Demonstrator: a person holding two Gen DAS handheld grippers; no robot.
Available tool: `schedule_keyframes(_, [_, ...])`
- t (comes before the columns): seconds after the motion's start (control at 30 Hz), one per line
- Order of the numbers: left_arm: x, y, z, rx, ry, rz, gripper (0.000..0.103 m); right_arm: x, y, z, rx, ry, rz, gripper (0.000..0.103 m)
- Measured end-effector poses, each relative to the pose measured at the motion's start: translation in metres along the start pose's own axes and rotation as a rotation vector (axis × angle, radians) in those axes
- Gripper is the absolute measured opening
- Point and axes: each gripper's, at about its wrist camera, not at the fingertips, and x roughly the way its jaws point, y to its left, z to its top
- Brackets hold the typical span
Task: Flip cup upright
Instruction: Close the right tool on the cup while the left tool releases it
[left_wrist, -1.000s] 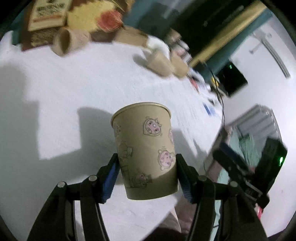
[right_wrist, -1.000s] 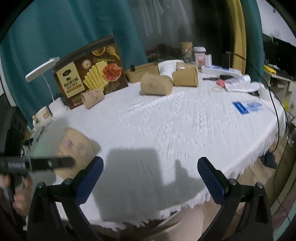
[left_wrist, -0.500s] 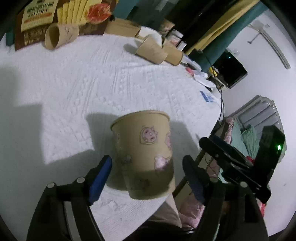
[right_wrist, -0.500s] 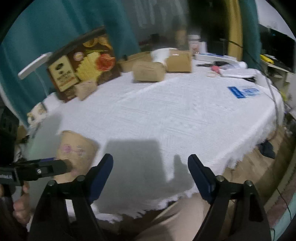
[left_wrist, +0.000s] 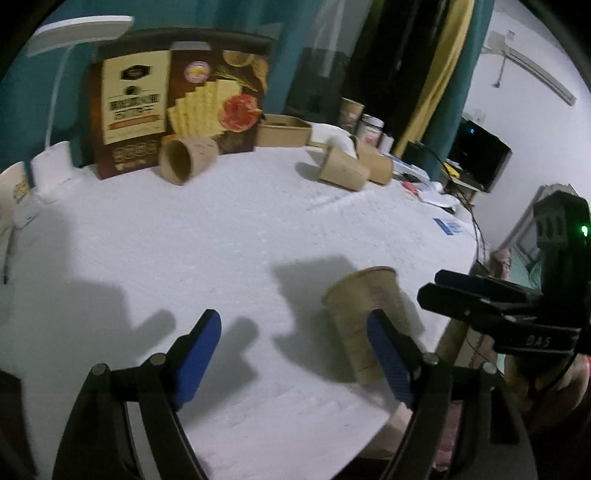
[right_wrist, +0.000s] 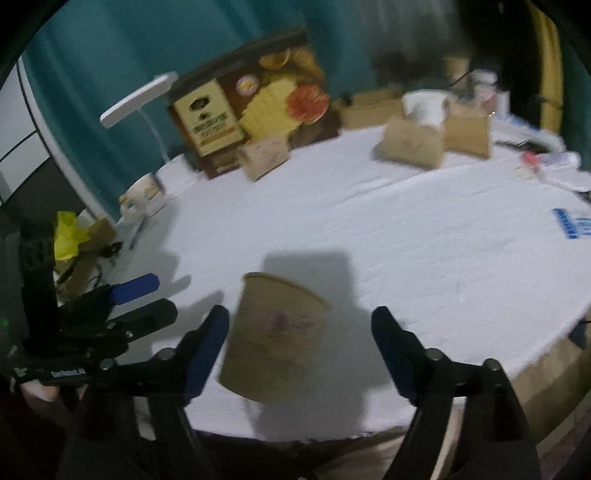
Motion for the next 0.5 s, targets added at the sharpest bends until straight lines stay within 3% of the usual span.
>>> schedule_keyframes(0.3, [-0.008, 0.046, -0.009, -0.088, -0.014, 0.060, 0.084, 0.049, 0.006, 0.015, 0.016, 0.190, 0.078, 0.081])
schedule_keyframes(0.5, [-0.008, 0.059, -0.013, -0.103, -0.010, 0.077, 0.084, 0.069, 0.005, 0.020, -0.001, 0.244, 0.071, 0.081])
